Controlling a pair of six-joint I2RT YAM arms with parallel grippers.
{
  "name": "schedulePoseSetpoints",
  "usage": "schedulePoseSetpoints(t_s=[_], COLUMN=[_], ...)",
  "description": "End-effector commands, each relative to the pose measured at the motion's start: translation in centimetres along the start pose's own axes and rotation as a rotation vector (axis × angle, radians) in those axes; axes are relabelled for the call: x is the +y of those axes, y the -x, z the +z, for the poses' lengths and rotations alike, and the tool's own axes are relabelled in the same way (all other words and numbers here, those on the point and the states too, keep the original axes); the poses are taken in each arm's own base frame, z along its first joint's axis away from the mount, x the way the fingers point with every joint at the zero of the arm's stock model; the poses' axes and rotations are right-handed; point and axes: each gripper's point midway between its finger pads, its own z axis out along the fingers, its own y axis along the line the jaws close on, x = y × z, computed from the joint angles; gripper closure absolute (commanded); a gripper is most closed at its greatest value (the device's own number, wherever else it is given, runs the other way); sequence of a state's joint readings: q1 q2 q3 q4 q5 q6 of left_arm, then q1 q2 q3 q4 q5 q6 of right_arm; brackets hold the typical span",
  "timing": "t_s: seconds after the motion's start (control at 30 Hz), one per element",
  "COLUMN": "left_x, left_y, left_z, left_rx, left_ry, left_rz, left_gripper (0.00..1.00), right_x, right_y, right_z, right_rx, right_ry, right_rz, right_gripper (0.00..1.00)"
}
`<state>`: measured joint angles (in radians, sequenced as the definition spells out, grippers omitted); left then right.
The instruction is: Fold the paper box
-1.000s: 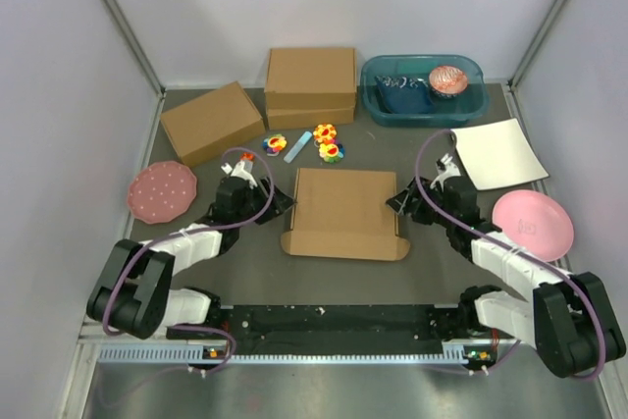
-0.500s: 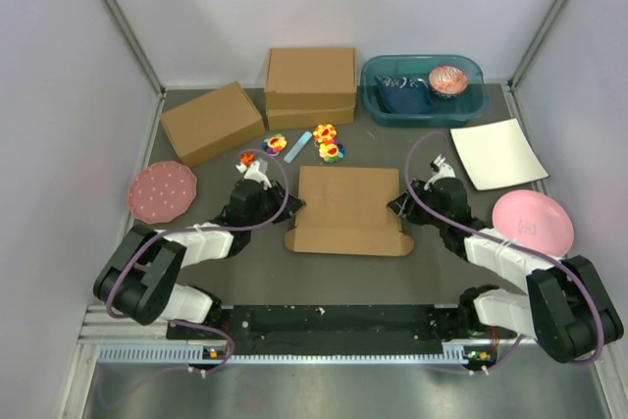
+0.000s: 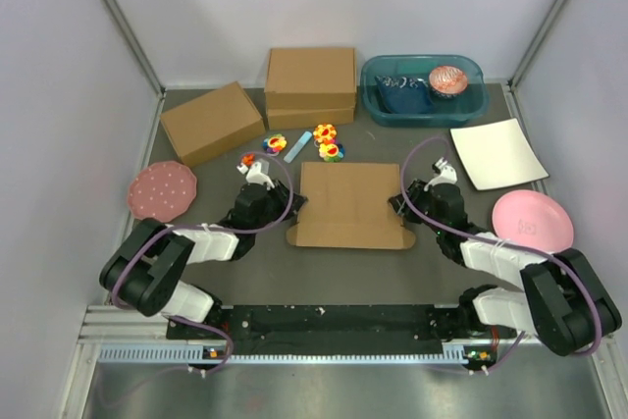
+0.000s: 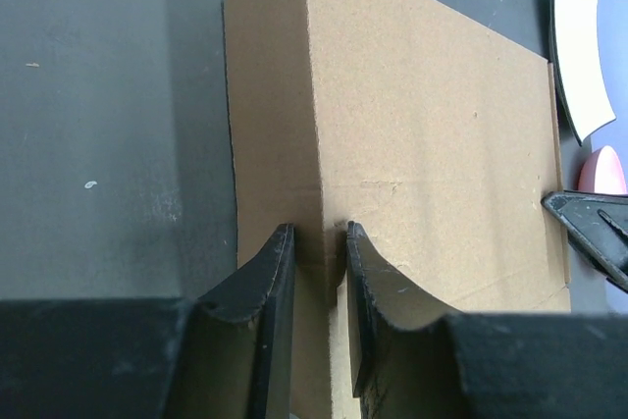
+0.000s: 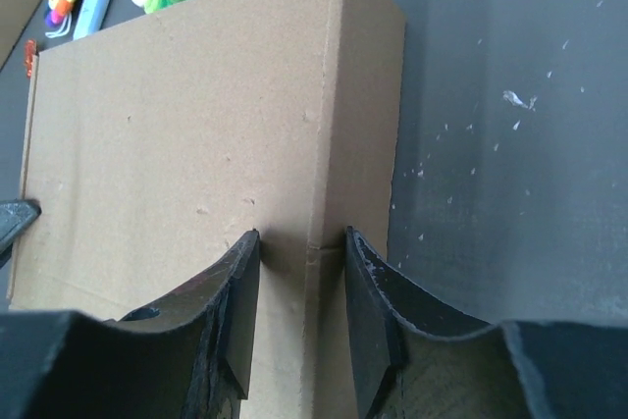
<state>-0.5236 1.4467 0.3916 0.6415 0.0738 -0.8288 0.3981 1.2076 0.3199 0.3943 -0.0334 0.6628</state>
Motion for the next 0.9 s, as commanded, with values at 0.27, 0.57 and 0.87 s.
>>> schedulePoseSetpoints(t_s=[0.27, 0.57, 0.87], left_x=[-0.5, -1.3, 0.9], left_y=[-6.3, 2.7, 3.9], left_z=[-2.5, -5.8, -8.5], left_rx=[0.251, -0.031, -0.12], left_ry=[-0.034, 0.12, 0.158], left_rz=[0.044, 0.115, 0.101], left_gripper=[0.69, 0.39, 0.37], right_x=[1.7, 3.4, 0.6], right_y=[-4.9, 1.7, 2.5], right_z=[-2.8, -6.1, -7.6], right_rx=[0.195, 0.055, -0.012], right_ry=[0.067, 0.082, -0.005], right_rz=[0.002, -0.053, -0.023], right_gripper=[0.46, 0.23, 0.4])
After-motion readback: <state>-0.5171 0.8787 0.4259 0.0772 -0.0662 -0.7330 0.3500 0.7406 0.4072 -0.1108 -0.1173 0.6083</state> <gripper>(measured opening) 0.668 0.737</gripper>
